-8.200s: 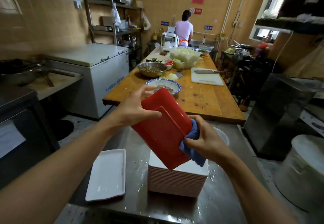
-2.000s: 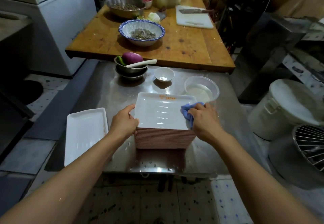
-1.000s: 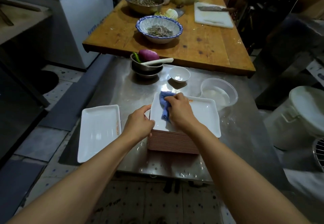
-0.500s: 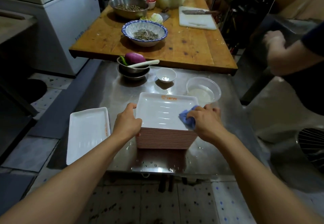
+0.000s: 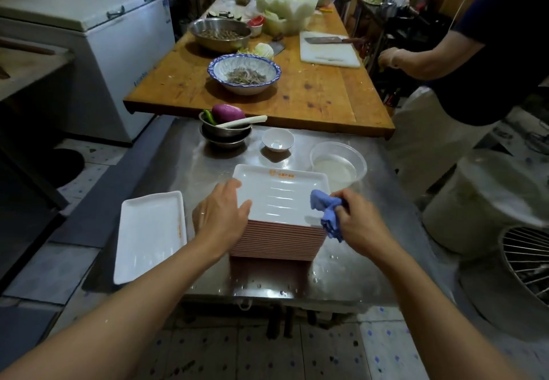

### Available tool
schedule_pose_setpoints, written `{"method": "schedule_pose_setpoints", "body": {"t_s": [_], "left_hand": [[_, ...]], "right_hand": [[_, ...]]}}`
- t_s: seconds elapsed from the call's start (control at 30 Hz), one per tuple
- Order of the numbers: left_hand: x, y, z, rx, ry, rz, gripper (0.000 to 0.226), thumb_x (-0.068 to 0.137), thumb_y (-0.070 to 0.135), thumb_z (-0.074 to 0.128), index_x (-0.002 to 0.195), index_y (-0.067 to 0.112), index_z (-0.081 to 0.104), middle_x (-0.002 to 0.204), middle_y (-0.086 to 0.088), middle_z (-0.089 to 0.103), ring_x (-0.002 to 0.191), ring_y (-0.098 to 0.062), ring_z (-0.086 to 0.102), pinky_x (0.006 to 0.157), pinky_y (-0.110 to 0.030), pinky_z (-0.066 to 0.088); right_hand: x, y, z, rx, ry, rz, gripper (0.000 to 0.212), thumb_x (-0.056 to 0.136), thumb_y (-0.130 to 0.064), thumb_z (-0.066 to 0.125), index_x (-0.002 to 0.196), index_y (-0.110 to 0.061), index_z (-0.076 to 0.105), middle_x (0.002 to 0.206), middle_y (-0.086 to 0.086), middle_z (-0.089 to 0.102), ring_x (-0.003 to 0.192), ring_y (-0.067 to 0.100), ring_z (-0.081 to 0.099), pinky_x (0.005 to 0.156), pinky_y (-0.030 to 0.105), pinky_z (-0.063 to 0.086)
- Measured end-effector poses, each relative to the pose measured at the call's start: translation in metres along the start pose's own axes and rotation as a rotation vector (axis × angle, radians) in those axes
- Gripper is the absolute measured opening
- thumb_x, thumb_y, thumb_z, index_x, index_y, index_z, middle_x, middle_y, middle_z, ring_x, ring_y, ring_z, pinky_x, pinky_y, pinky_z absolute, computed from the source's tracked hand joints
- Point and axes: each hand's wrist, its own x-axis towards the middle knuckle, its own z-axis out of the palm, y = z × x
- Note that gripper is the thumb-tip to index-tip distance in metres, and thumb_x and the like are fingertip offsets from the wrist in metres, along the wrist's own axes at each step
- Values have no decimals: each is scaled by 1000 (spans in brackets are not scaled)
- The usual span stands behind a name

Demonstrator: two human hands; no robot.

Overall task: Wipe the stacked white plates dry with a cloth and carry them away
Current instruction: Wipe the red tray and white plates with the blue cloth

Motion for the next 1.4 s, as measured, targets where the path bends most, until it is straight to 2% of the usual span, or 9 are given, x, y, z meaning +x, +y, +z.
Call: {"method": "schedule_pose_setpoints", "body": {"t_s": [0.17,0.37,0.5,0.67,0.8,1.03,1.13,1.2,1.4], "left_hand": [[-4,30,13,193,-119,369,42,82,50,63,115,24,63,108,4,47,105,-15,44,68,-27,34],[-9,39,24,402,-92,494,14,88,13,61,98,11,69,97,-3,56,95,-21,52,57,-31,42],[-11,39,20,297,-52,494,8,84,13,66,89,11,72,89,-2,60,85,-20,55,55,-29,43],[-3,44,0,58,25,488,12,84,20,65,93,13,63,97,0,63,91,-21,56,61,-31,40],[10,57,-20,115,132,533,15,91,26,55,98,12,54,85,-7,64,77,-28,58,60,-32,31],[12,54,-67,-350,180,292,14,92,31,51,90,17,50,78,-4,64,75,-32,60,63,-39,46],[8,41,-84,-590,132,91,11,92,23,55,83,18,54,74,4,62,73,-20,59,65,-34,47],[4,32,-92,-777,61,-40,12,93,19,54,82,16,55,76,-4,64,73,-23,60,73,-40,50],[-5,19,-111,-1035,32,-148,14,95,11,51,82,13,54,70,-4,61,64,-17,56,68,-34,48]], "right_hand": [[0,5,-5,61,156,6,16,96,-7,43,100,-8,59,88,5,58,80,23,59,72,39,53],[-6,12,-6,169,170,19,15,95,-5,45,94,-10,59,88,8,60,80,27,60,70,43,54],[-6,16,-6,218,226,40,16,94,-6,44,96,-8,60,92,10,62,83,26,60,74,45,53],[-4,19,-11,352,358,62,13,96,-9,47,98,-19,55,97,6,62,76,9,58,58,12,46],[-5,2,-17,464,448,37,18,94,-6,48,98,-22,56,99,4,63,90,16,61,80,32,53],[-6,-41,-29,561,530,-171,19,91,-7,55,101,-23,60,102,5,64,95,18,62,85,38,53],[-4,-68,-26,533,552,-314,19,90,-5,58,101,-19,62,99,4,63,92,19,60,80,28,51],[-3,-86,-22,468,572,-419,20,88,-2,59,102,-17,62,98,1,59,93,18,57,78,19,46],[15,-143,-4,178,495,-702,24,78,5,59,101,5,64,119,21,55,113,35,48,98,29,34]]}}
